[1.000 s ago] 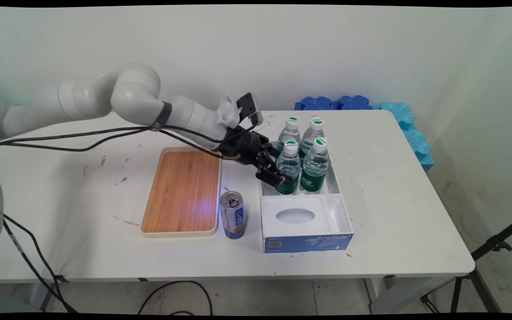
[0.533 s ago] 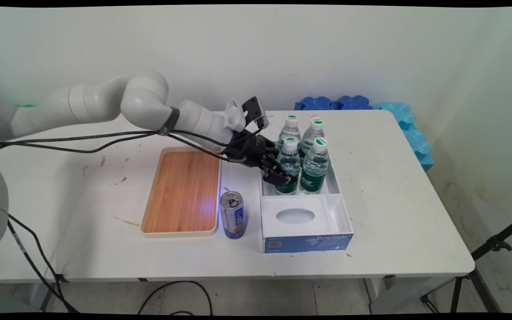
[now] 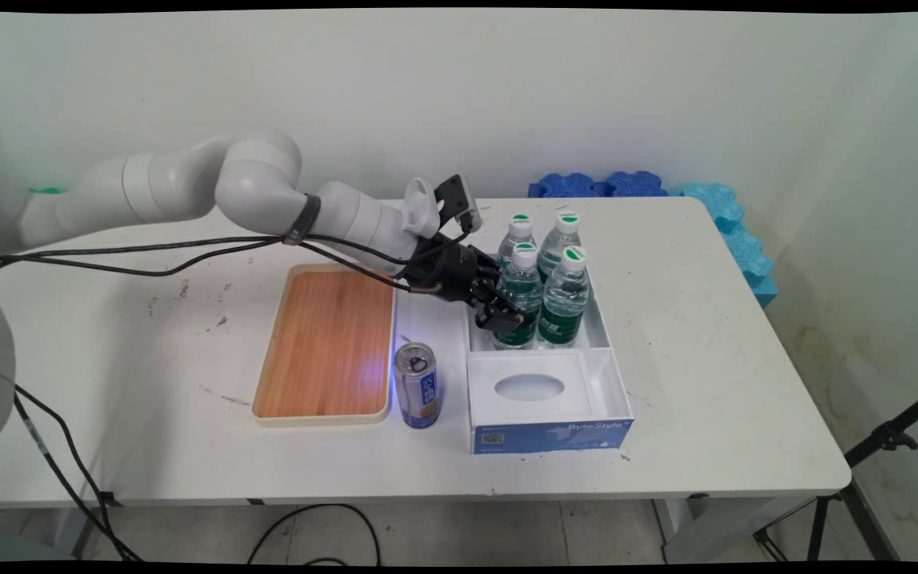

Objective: Place the picked object on the tray

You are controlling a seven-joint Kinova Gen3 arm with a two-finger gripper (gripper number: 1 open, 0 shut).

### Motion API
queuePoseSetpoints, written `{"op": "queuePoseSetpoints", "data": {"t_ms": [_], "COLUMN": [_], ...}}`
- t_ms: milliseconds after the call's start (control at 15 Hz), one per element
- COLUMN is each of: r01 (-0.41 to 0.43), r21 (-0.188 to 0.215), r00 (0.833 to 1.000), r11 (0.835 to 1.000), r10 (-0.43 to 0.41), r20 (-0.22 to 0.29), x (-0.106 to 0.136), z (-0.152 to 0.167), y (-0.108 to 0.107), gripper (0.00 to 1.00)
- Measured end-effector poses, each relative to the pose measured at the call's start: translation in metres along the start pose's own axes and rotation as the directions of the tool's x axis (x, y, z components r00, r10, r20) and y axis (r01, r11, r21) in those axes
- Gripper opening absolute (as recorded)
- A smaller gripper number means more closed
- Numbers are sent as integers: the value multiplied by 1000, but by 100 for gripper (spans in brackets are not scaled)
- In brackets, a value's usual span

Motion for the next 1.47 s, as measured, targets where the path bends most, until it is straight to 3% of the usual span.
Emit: {"op": "queuePoseSetpoints", "data": {"t_ms": [467,800,1000,1467], "r01": [-10,-72,-114,-151], "r21": [-29,-48,-52,-48], "r00": [998,993,991,988], "r11": [1000,996,992,987], "r10": [8,67,109,150], "r20": [-69,-93,-84,-20], "x": [21,21,6,-60], "z": [-52,-122,-163,-245], "y": [0,-6,-8,-3], "gripper": [0,0,0,0]}}
